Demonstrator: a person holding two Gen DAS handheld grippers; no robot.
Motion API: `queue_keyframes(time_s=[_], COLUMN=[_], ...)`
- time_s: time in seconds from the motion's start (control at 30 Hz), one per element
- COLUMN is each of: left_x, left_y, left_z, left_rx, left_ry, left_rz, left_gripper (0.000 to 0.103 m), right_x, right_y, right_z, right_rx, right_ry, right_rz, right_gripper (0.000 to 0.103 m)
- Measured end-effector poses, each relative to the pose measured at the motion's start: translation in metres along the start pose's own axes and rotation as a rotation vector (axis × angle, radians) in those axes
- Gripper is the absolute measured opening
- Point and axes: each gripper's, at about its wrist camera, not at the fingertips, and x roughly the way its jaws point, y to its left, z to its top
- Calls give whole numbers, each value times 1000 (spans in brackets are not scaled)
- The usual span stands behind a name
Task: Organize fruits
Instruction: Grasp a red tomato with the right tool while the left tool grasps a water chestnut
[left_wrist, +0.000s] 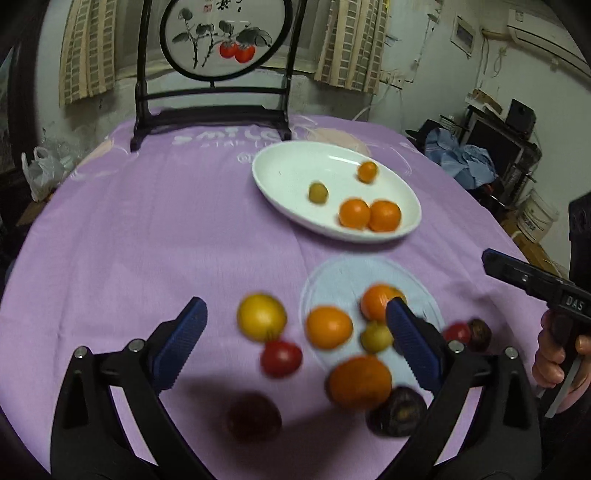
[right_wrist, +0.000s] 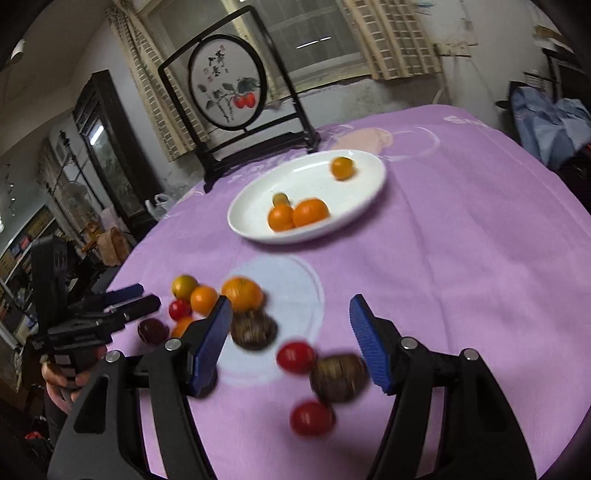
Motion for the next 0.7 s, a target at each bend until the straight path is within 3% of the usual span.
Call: queue_keyframes(time_s=[0.13,0.33,0.4,0.53,0.7], left_x=[-11,-24,-26,-26,-26], left_y=[-7,-19,-24,-29,-37], left_z=[-18,-37,-41,-49,-58], left_rx=[38,99,119,155,198], left_ry=[0,-9,-9,11,40], left_rz=[-9,-58,-69,-88,-139], left_gripper=[99,99,99,99,99], right_x=[2,17,21,26,25], right_y=[4,8,8,14,14], right_z=[-24,-33,-34,-40,-43], right_rx=[-9,-45,-46,-86,-93], right_ry=[82,130,148,174,157], right_rz=[-52,-112,-122,-159,-152], right_gripper=[62,55,51,31,27])
